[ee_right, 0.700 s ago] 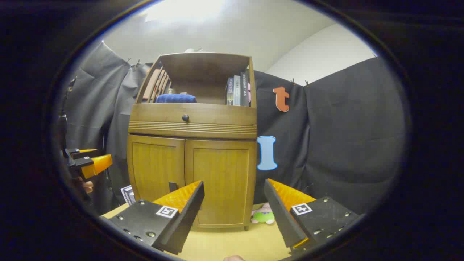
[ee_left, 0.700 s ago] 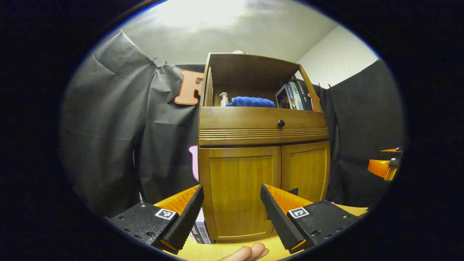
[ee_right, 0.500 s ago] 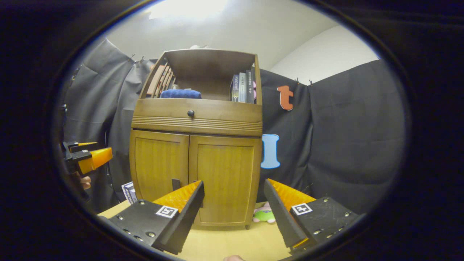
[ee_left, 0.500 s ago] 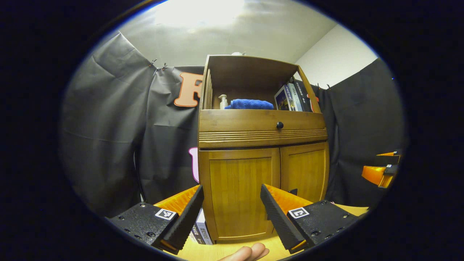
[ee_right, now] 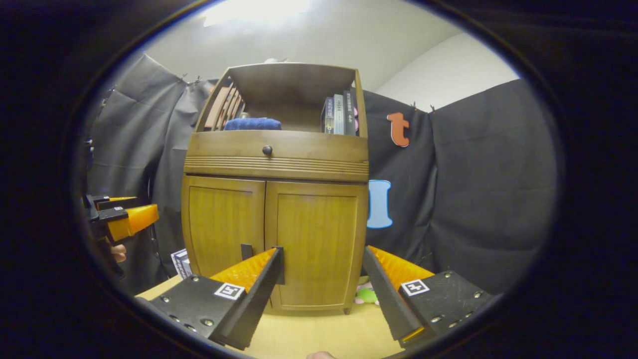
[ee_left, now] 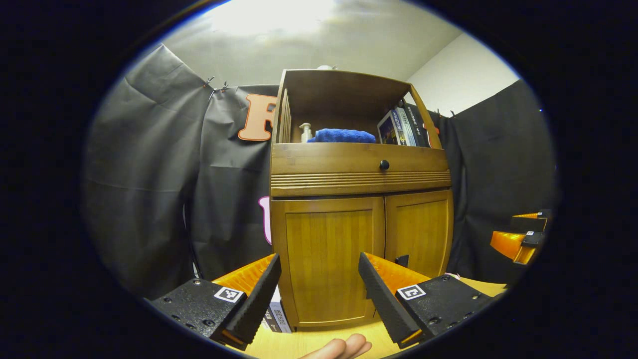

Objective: Open the right door of the double-door shoe cabinet with the right hand, and open the left door with the left hand.

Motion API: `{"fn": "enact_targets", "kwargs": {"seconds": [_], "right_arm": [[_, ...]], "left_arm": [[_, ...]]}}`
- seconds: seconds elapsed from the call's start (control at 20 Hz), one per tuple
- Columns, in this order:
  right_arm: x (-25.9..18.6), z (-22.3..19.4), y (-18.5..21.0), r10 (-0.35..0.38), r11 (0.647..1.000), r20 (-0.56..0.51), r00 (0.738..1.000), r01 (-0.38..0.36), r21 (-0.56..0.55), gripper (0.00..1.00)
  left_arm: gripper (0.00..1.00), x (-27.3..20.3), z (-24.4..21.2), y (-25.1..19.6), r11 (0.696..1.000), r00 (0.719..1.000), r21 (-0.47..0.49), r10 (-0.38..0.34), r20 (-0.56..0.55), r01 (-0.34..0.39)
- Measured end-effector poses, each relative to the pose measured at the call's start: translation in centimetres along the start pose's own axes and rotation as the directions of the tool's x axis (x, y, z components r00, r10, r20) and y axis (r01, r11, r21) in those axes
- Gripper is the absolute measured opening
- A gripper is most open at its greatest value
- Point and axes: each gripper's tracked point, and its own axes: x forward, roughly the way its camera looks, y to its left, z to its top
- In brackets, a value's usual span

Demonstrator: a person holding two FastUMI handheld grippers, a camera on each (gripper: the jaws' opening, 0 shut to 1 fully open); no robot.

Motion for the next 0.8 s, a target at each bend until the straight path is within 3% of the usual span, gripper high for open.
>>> {"fn": "enact_targets", "kwargs": {"seconds": [0.05, 0.15, 0.2, 0.4, 0.45, 0.5, 0.55, 0.65, 0.7, 0.8], "right_arm": [[0.3, -0.3, 0.2, 0.006, 1.000, -0.007, 1.000, -0.006, 0.000, 0.98], [1.3, -1.0, 0.9, 0.021, 1.000, -0.022, 1.000, -0.021, -0.004, 0.98], [2.0, -1.3, 1.2, 0.027, 1.000, -0.029, 0.999, -0.027, -0.004, 0.94], [5.0, -2.9, 2.5, 0.047, 0.999, -0.059, 0.997, -0.047, 0.001, 0.94], [5.6, -3.5, 2.8, 0.052, 0.999, -0.069, 0.996, -0.052, 0.006, 0.98], [6.3, -4.0, 3.5, 0.066, 0.998, -0.074, 0.995, -0.064, 0.019, 0.94], [7.3, -4.8, 4.1, 0.083, 0.996, -0.083, 0.993, -0.081, 0.028, 0.98], [9.0, -6.3, 5.3, 0.110, 0.994, -0.104, 0.989, -0.107, 0.032, 0.98], [9.9, -6.8, 5.9, 0.118, 0.993, -0.105, 0.987, -0.115, 0.031, 0.94], [11.6, -7.7, 6.7, 0.137, 0.990, -0.108, 0.985, -0.133, 0.043, 1.00]], "left_arm": [[0.98, 0.2, -0.1, -0.3, 1.000, 1.000, 0.002, -0.009, 0.000, 0.009], [0.98, 0.4, -0.2, -0.4, 1.000, 1.000, 0.002, -0.015, 0.002, 0.015], [0.98, 0.4, -0.1, -0.2, 1.000, 1.000, 0.004, -0.012, 0.009, 0.012], [0.99, 0.6, 0.4, 0.6, 1.000, 0.999, 0.000, 0.004, 0.035, -0.004], [0.99, 0.6, 0.4, 0.8, 1.000, 0.999, -0.001, 0.004, 0.038, -0.004], [0.99, 0.5, 0.2, 1.0, 1.000, 0.999, -0.001, 0.009, 0.036, -0.009], [0.99, 0.5, 0.1, 1.2, 1.000, 0.999, -0.002, 0.009, 0.038, -0.009], [0.99, 0.7, -0.7, 1.2, 1.000, 1.000, -0.011, -0.003, 0.023, 0.003], [0.99, 0.8, -1.0, 1.3, 1.000, 1.000, -0.015, -0.005, 0.015, 0.005], [0.99, 0.9, -1.2, 1.4, 1.000, 1.000, -0.010, -0.001, 0.012, 0.001]]}}
